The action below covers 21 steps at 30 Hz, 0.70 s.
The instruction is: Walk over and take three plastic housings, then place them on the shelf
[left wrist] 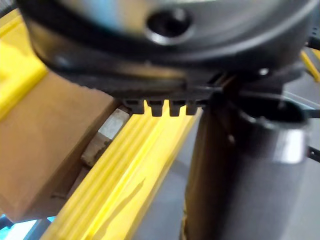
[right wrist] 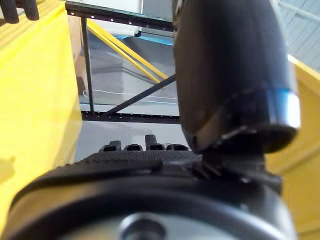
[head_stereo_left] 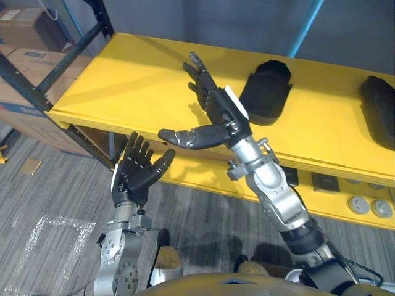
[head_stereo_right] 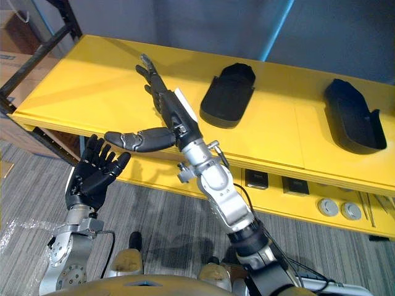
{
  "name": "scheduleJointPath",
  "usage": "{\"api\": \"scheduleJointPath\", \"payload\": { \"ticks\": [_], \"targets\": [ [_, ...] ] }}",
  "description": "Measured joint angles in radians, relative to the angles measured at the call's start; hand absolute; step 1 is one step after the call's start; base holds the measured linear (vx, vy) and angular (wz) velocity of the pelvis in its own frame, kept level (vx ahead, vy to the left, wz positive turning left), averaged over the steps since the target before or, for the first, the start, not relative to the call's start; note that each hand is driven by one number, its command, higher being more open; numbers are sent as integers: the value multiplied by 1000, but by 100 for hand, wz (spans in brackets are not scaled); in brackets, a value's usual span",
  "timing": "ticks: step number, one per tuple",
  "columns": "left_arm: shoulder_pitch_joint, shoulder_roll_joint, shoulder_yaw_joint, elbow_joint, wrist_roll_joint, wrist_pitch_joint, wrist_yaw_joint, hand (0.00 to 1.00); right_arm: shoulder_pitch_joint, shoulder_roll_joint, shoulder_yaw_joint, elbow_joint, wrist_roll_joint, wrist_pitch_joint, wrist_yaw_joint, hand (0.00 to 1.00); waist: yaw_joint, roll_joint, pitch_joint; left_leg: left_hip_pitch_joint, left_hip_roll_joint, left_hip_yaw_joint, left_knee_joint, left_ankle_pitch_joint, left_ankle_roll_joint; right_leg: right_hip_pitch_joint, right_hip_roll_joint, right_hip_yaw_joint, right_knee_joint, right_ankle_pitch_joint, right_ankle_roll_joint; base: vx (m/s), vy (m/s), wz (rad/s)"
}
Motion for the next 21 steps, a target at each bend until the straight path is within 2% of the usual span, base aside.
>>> {"api": "scheduleJointPath", "payload": {
  "ticks": [3, 6, 11, 18, 21],
  "targets": [
    [1, 18, 0, 2, 0, 9, 3, 100, -47, 37, -1, 111, 0, 29, -44, 100, 21, 0, 0, -4, -2, -12, -7, 9, 1, 0, 0, -14, -1, -1, -1, -52, -9, 13],
    [11, 19, 2, 3, 0, 9, 3, 100, -58, 66, 0, 198, -1, 68, -79, 100, 26, 1, -1, -5, -5, -23, -29, 29, 0, -2, 0, -28, -1, -1, -2, -28, -9, 13],
    [18, 17, -15, 15, 0, 9, 3, 100, -57, 105, -5, 352, -1, 84, -238, 100, 29, 2, -1, -5, -5, -27, -37, 40, 3, -4, 0, -31, -1, -1, -1, -12, -3, 2],
    [40, 16, -80, 62, -7, 9, 5, 100, -77, 176, -70, 492, -12, -21, -447, 100, 30, 26, -15, -5, -5, -27, -37, 42, 4, -4, 0, -31, -1, 0, 0, 0, 0, 0],
    [41, 17, -92, 96, -8, 9, 4, 100, -77, 181, -72, 514, -49, -49, -495, 100, 29, 32, -14, -5, -5, -25, -37, 42, 4, -6, 1, -29, -1, 0, 0, 0, 0, 0]
  ]
}}
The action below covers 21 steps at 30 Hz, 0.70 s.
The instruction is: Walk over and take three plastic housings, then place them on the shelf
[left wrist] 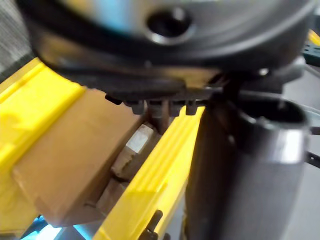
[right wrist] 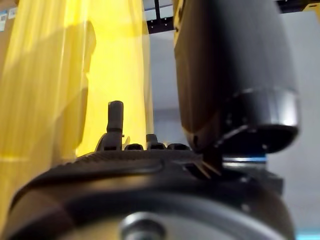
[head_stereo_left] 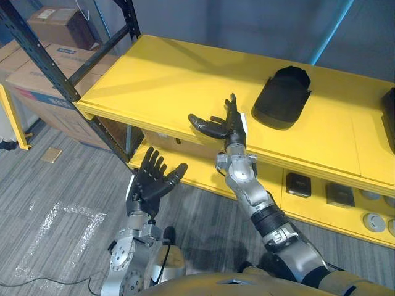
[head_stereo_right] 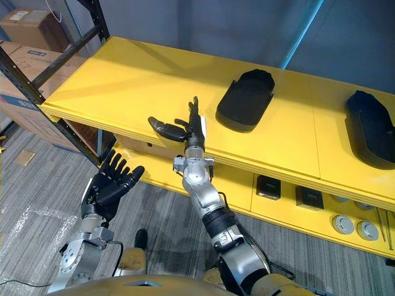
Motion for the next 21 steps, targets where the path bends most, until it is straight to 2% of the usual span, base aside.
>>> {"api": "scheduleJointPath", "payload": {
  "ticks": [3, 8, 15, 21],
  "targets": [
    [0, 0, -5, 25, -1, -1, 0, 100, 0, 7, -12, 18, -2, -30, -29, 100, 0, 2, 1, 0, 0, 2, 0, 0, 0, -1, 0, 1, 0, 0, 0, 0, 0, 0],
    [1, 0, -5, 34, -10, -3, 1, 100, -9, 8, -56, 31, -39, -40, -59, 100, -4, 12, 1, -8, 0, 8, 1, 1, 1, -15, -2, 10, 1, 3, 1, -6, -1, -4],
    [1, -1, -30, 34, -45, -7, -1, 100, -46, -24, -119, 60, -38, -55, -56, 100, -11, 53, 0, -9, 0, 23, 4, 4, 4, -31, -3, 29, 6, 4, 2, 0, -3, -6],
    [0, -1, -44, 34, -46, -7, -2, 100, -47, -29, -128, 62, -37, -57, -62, 100, -21, 60, 2, 4, -1, 37, 3, 4, 4, -36, -8, 47, 18, 3, 1, -4, -4, -9]
  ]
}}
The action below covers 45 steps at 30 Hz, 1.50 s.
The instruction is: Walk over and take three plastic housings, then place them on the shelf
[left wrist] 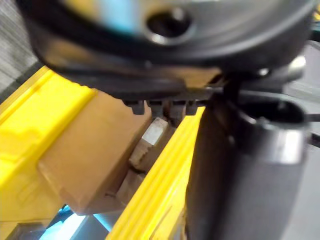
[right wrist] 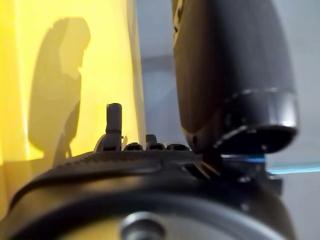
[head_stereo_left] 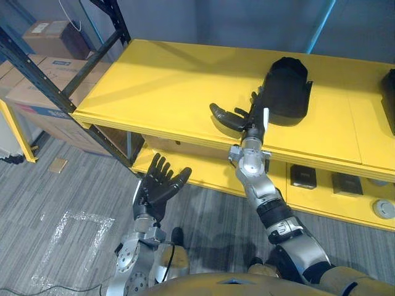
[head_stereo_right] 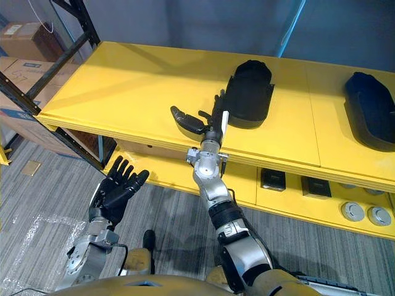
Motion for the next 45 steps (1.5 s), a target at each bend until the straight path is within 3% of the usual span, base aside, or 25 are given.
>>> {"api": "scheduleJointPath", "payload": {
  "ticks": [7, 16, 26, 29, 31, 36, 38, 40, 44, 45],
  "targets": [
    [5, 0, -19, 0, -2, 0, -1, 100, -11, -11, -1, 11, 1, -1, 34, 100, -15, 22, -2, 2, -4, 11, 0, 1, 2, -14, -8, 9, 14, 0, 1, -27, 1, -4],
    [5, 0, -23, 0, -2, 0, 1, 100, -11, -15, 9, 17, 18, -5, 125, 100, -19, 28, -3, 11, -7, 20, -1, 2, 2, -14, -13, 17, 16, 1, 2, -6, 0, -3],
    [5, 0, -23, 0, 3, 0, 0, 100, -11, -15, 75, 12, 10, -9, 134, 100, -21, 33, -7, 12, -8, 21, -4, 2, 2, -13, -13, 17, 13, 1, 3, 0, 0, 0],
    [4, 0, -23, 0, 7, 0, 0, 100, -3, -13, 82, -37, 1, -16, 135, 100, -20, 33, -7, 12, -8, 24, -9, 2, 2, -11, -11, 17, 1, 5, 6, 0, 0, 0],
    [4, -1, -20, 0, 8, -3, 0, 100, 45, -13, 83, -162, 1, -30, 155, 100, -19, 33, -10, 15, -10, 28, -20, 4, 3, -10, -10, 20, -11, 12, 8, 0, 0, 0],
    [-19, -2, 49, -1, 13, -35, -9, 100, 241, -53, 121, -579, 53, -49, 359, 100, -51, 7, -42, 34, -13, 45, -38, 3, 3, -2, -9, 38, -26, 18, 10, 49, -1, -7],
    [-55, 0, 73, -12, 18, -42, -10, 100, 322, -79, 112, -674, 83, -51, 429, 100, -56, -12, -53, 52, -13, 59, -44, -3, 2, 6, -10, 49, -27, 18, 10, 9, 0, -20],
    [-94, 1, 92, -57, 44, -82, -10, 100, 444, -89, 76, -747, 122, -81, 507, 100, -72, -48, -74, 53, -13, 77, -45, -9, 2, -1, -10, 61, -32, 17, 9, -37, 8, -15],
    [-127, 0, 94, -155, 85, -156, -2, 100, 624, -80, -38, -856, 155, -115, 491, 100, -83, -87, -98, 55, -15, 136, -46, -17, 7, -56, -14, 127, -10, 18, 9, -41, 29, -43],
    [-127, 0, 96, -180, 103, -182, 3, 100, 674, -55, -94, -874, 160, -129, 470, 100, -101, -95, -100, 60, -17, 160, -46, -18, 8, -80, -16, 154, 10, 19, 7, -24, 46, -68]
  ]
}}
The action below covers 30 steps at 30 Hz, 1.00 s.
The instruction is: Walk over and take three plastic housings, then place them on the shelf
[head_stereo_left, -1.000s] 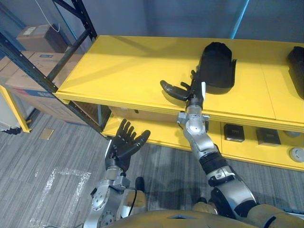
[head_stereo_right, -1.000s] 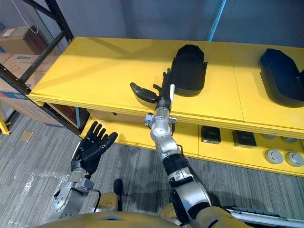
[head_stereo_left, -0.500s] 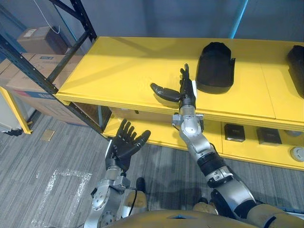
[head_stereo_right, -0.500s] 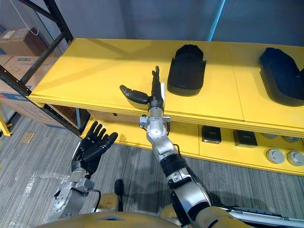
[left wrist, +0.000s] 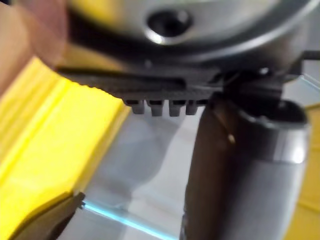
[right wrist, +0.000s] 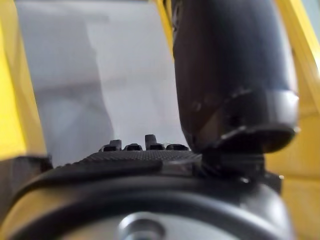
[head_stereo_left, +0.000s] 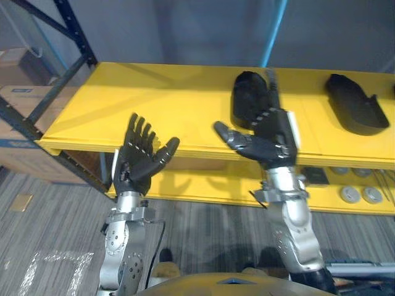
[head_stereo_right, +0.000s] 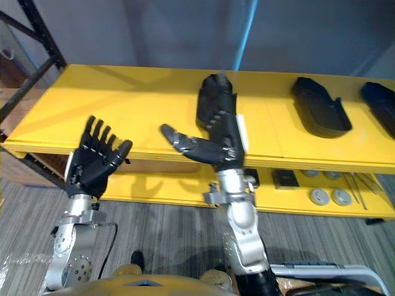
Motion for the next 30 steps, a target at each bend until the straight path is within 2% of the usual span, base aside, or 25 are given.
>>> {"api": "scheduleJointPath", "payload": {
  "ticks": [4, 6, 8, 9, 12, 15, 17, 18, 19, 20, 21, 22, 23, 24, 25, 26, 27, 28, 29, 30],
  "targets": [
    [1, -2, 11, -31, 34, -57, 63, 100, 129, 65, -144, -3, 26, -28, -69, 100, -56, -5, -1, 48, -2, 113, 0, -24, -4, -47, 3, 82, 22, 13, -14, -21, 40, -84],
    [-4, -2, 17, -40, 35, -72, 121, 100, 193, 62, -189, -2, 82, -33, -87, 100, -90, -4, -2, 71, 9, 184, 0, -49, -16, -78, 17, 92, 5, 27, -60, -32, 13, -102],
    [-8, -2, 29, -49, 34, -78, 160, 100, 201, 62, -193, 12, 84, -53, -95, 100, -108, -5, -3, 81, 24, 221, 0, -55, -23, -100, 26, 78, 2, 39, -91, -4, -22, -92],
    [-22, -4, 28, -49, 34, -80, 186, 100, 202, 62, -193, 20, 82, -72, -96, 100, -108, -6, -3, 89, 32, 241, 1, -57, -27, -108, 29, 60, 6, 56, -96, 40, -48, -79],
    [-49, -31, 24, -56, 35, -80, 216, 100, 204, 62, -188, 23, 79, -87, -115, 100, -112, -2, -2, 95, 63, 247, 21, -60, -33, -93, 52, 45, -16, 82, -67, 53, -69, -24],
    [-56, -43, 26, -82, 36, -83, 213, 100, 205, 59, -185, 28, 78, -92, -110, 100, -108, 13, -4, 83, 90, 234, 31, -62, -37, -83, 75, 27, -38, 84, -64, 39, -68, 7],
    [-56, -42, 33, -90, 85, -97, 206, 100, 203, 47, -186, 45, 73, -87, -90, 100, -104, 22, -4, 66, 94, 208, 57, -91, -50, -89, 81, 29, -48, 84, -63, 27, -29, -3],
    [-55, -40, 41, -93, 115, -97, 197, 100, 203, 31, -185, 56, 73, -75, -69, 100, -100, 26, -2, 50, 97, 176, 104, -129, -51, -89, 82, 36, -46, 86, -61, 42, 9, -37],
    [-49, -39, 58, -96, 140, -97, 189, 100, 201, 0, -177, 69, 74, -55, -39, 100, -86, 39, 1, 28, 106, 116, 203, -195, -33, -88, 96, 64, -39, 85, -62, 66, 25, -82],
    [-35, -36, 90, -97, 149, -99, 185, 100, 184, -30, -166, 98, 81, -40, 8, 100, -74, 44, 9, -6, 119, 30, 352, -235, 24, -88, 108, 117, -26, 78, -72, 54, 28, -103],
    [-20, -35, 114, -97, 152, -100, 189, 100, 170, -46, -154, 115, 85, -35, 36, 100, -75, 44, 10, -37, 119, -36, 440, -249, 64, -87, 112, 144, -22, 72, -82, 57, 31, -134],
    [11, -35, 157, -99, 175, -100, 201, 100, 152, -78, -139, 132, 87, -32, 86, 100, -72, 51, 16, -97, 108, -162, 602, -256, 97, -91, 127, 203, -5, 67, -91, 46, 61, -139],
    [36, -34, 178, -103, 191, -100, 213, 100, 142, -100, -136, 137, 97, -32, 124, 100, -54, 52, 21, -112, 69, -248, 649, -324, 104, -107, 137, 260, 2, 65, -92, 3, 152, -193],
    [67, -32, 190, -120, 191, -101, 225, 100, 113, -128, -131, 141, 127, -29, 161, 100, -34, 77, 21, -118, 4, -325, 638, -389, 121, -148, 161, 335, 17, 65, -91, -61, 238, -195],
    [77, -26, 191, -134, 191, -103, 231, 100, 87, -147, -131, 149, 136, -27, 181, 100, -31, 99, 26, -112, -8, -340, 617, -445, 157, -180, 191, 371, 37, 67, -87, -89, 234, -155],
    [76, -26, 189, -136, 191, -104, 230, 100, 83, -148, -132, 150, 138, -24, 183, 100, -36, 100, 25, -107, -13, -347, 592, -461, 154, -197, 200, 381, 44, 67, -87, -62, 183, -77],
    [66, -26, 178, -141, 192, -104, 227, 100, 80, -146, -133, 148, 158, -23, 183, 100, -61, 100, 27, -98, -18, -332, 541, -496, 138, -227, 194, 385, 56, 69, -85, -32, 127, -20],
    [55, -25, 178, -140, 192, -104, 218, 100, 80, -140, -133, 150, 166, -22, 182, 100, -68, 97, 33, -95, -23, -329, 520, -506, 104, -244, 190, 391, 71, 72, -80, -52, 162, -30],
    [40, -20, 177, -140, 190, -104, 199, 100, 85, -114, -135, 158, 179, -2, 174, 100, -74, 64, 58, -85, -45, -306, 518, -493, 78, -266, 178, 413, 107, 88, -57, -76, 169, -53],
    [45, -22, 163, -140, 187, -104, 193, 100, 114, -88, -122, 159, 195, 16, 171, 100, -71, 47, 71, -67, -57, -288, 527, -496, 75, -265, 171, 408, 120, 102, -38, -83, 153, -66]
  ]
}}
